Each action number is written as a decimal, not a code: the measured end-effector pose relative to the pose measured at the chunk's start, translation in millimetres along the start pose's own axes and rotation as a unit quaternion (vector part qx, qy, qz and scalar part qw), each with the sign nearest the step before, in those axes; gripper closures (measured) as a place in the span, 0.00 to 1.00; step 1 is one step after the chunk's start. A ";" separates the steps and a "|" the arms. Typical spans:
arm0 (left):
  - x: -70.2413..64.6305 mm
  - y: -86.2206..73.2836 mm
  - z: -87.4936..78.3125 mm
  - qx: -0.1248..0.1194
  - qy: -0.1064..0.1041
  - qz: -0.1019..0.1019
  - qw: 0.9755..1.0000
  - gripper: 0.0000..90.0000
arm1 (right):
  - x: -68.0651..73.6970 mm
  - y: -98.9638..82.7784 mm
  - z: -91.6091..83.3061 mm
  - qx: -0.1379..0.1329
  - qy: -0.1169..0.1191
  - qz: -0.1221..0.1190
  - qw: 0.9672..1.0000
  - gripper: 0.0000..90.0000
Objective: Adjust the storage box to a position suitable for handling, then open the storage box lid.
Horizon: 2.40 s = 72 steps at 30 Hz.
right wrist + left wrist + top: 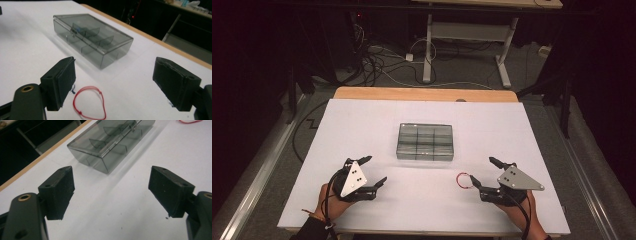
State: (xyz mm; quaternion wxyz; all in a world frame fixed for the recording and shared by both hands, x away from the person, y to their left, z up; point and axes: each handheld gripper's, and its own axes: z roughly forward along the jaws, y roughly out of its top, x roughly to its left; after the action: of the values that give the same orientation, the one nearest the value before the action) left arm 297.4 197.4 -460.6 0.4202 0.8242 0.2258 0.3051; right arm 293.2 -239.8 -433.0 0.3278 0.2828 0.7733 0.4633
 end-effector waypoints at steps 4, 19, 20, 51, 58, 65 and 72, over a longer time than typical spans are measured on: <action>-2.1 -9.2 -4.2 0.010 -0.004 -0.014 1.000 0.23 | 2.4 -6.6 -1.8 0.012 0.008 0.006 1.000 0.21; -3.3 -18.3 -3.6 0.030 -0.013 -0.045 0.998 0.29 | 2.0 -12.4 1.1 0.020 0.026 0.011 0.999 0.24; -3.1 -18.5 -3.5 0.032 -0.014 -0.046 0.998 0.29 | 2.1 -12.9 1.1 0.020 0.025 0.011 0.999 0.24; 0.3 -21.1 1.6 0.060 -0.034 -0.059 0.996 0.38 | 3.4 -14.9 9.6 0.041 0.032 0.002 0.999 0.29; 1.4 -20.2 3.6 0.062 -0.039 -0.064 0.995 0.35 | 1.9 -15.9 9.8 0.045 0.029 0.005 0.999 0.29; 3.8 -17.4 10.4 0.071 -0.049 -0.069 0.994 0.35 | -3.8 -16.3 13.8 0.056 0.021 0.009 0.998 0.31; 18.0 -4.4 30.2 0.084 -0.057 -0.091 0.991 0.31 | -22.0 -10.3 31.8 0.074 0.021 0.018 0.997 0.34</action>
State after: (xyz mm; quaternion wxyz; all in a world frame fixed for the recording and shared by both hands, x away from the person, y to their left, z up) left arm 330.7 194.3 -472.5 0.3874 0.8489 0.3002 0.1978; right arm 330.0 -243.4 -448.3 0.2810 0.3103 0.8071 0.4164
